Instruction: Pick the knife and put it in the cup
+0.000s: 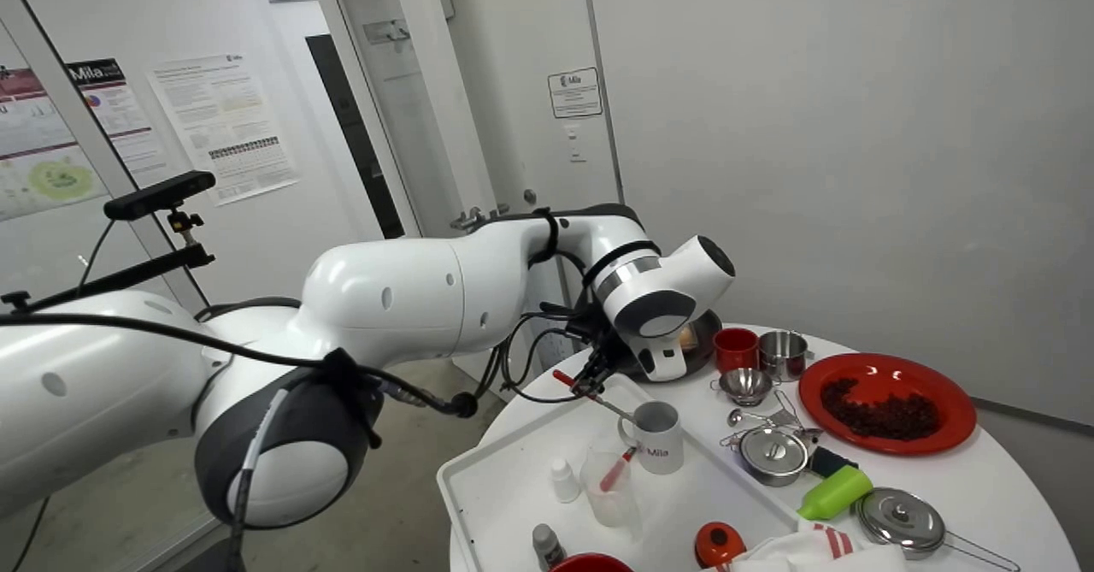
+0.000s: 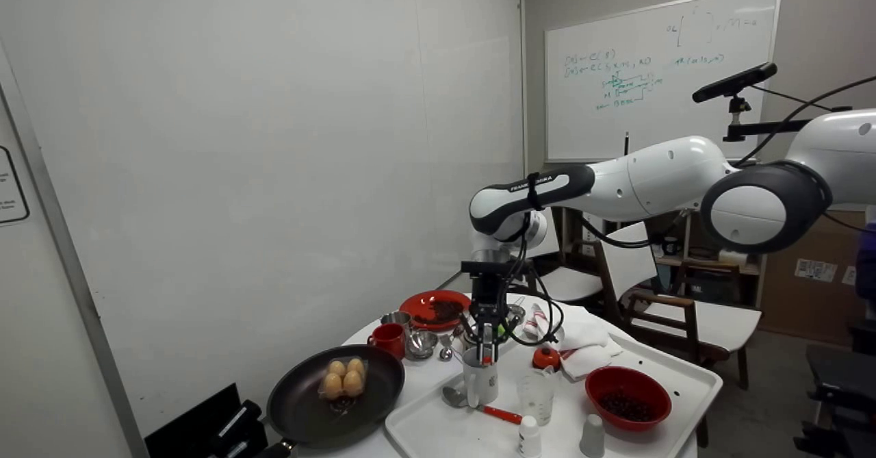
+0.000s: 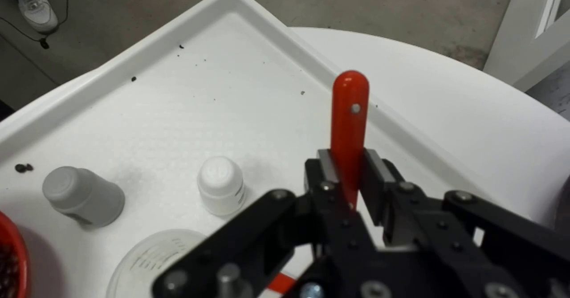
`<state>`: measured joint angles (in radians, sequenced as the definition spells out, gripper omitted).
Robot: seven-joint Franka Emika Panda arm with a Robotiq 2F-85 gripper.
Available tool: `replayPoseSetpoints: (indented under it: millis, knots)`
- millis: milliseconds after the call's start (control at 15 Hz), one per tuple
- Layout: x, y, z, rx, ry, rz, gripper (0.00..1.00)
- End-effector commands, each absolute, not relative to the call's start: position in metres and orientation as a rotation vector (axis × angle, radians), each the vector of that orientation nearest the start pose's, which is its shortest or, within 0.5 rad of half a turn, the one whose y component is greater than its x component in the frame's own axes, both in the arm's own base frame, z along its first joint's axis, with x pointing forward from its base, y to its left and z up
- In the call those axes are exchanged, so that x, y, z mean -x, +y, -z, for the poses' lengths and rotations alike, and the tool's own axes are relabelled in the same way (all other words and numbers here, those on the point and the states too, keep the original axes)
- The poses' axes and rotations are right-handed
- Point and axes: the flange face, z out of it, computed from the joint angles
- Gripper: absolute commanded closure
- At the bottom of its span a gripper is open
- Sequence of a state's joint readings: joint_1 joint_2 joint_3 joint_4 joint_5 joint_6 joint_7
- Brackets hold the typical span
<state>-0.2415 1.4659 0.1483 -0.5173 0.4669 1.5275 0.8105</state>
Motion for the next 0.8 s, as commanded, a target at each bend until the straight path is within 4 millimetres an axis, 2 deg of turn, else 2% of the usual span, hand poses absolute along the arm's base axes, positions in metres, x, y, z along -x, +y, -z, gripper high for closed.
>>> replayPoseSetpoints:
  millis: [0,733]
  knots:
    - [-0.745,-0.083,-0.092,2.084,1.348,-0.852,0.92]
    - [-0.752,-0.096,-0.088,2.008,1.392,-0.77,0.92]
